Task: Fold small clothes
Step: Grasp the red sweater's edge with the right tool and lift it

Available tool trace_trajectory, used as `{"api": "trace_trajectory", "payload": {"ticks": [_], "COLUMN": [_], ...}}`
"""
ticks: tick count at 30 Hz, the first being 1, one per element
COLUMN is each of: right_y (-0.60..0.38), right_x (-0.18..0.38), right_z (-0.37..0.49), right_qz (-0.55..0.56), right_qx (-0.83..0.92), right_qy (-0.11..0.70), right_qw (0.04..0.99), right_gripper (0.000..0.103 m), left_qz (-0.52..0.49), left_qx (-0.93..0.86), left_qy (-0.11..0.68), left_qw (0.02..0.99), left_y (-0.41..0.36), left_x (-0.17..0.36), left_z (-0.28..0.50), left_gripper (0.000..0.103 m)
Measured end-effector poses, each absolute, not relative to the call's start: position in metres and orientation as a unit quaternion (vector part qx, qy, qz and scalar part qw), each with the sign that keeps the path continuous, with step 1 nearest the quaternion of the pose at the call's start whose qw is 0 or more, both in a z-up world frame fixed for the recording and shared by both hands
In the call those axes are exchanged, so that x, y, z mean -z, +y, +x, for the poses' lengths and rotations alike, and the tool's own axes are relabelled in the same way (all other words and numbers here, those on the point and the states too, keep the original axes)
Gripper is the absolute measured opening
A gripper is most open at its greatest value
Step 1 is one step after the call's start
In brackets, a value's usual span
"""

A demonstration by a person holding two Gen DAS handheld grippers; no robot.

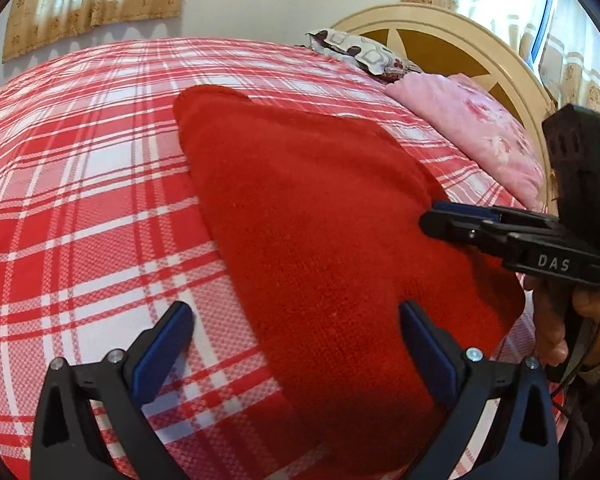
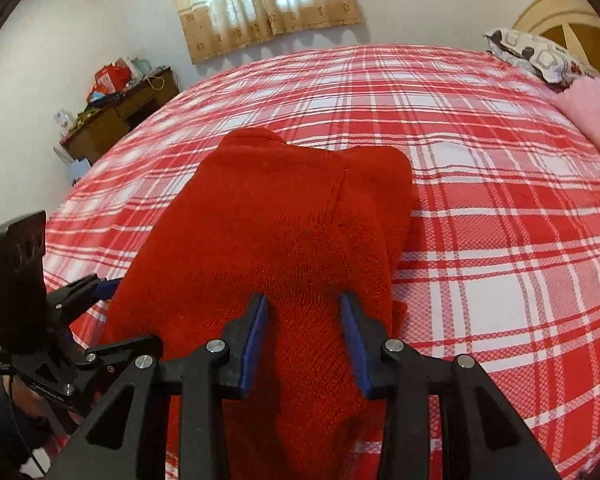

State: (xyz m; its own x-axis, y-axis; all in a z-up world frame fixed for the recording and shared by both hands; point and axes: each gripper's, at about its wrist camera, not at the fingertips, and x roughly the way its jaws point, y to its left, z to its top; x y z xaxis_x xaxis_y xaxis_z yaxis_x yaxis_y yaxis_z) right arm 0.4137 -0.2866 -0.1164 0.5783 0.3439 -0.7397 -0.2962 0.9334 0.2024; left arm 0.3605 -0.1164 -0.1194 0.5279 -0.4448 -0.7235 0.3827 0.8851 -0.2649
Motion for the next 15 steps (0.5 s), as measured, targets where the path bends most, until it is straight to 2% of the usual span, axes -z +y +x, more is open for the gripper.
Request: {"api": "trace_trajectory", "payload": {"ticks": [3,5,9,15], "right_y": [-0.281,-0.277,-0.269,-0.278], "right_x": [0.097,0.09,0.114,0.118], "right_z": [0.41,0.416,0.452,0.447], "right_qz": [0.032,0.034,0.011,0.035], "right_qx": [-0.196,-0.202,-0.163,-0.176], "right_qy": [0.398,0.392,0.452,0.443], "right_qw": [0.895,0.897,0.877,0.878], "right_gripper": [0.041,0.046,0.047,0.047], "left_qz": [-0.05,-0.061,-0.071,-0.064], "left_qx": [0.233,0.222,0.214,0.216], "left_qy": [0.415,0.389,0.415,0.422], "left_qw": [0.878,0.892,0.881,0.878], "left_y": [-0.109,-0.102,-0.101,-0.107], "left_x": [0.116,0.108,0.117,0.12], "left_z": [0.357,0.354,0.365,0.367], "left_gripper": [0.103,0.103,0.103,0.103]}}
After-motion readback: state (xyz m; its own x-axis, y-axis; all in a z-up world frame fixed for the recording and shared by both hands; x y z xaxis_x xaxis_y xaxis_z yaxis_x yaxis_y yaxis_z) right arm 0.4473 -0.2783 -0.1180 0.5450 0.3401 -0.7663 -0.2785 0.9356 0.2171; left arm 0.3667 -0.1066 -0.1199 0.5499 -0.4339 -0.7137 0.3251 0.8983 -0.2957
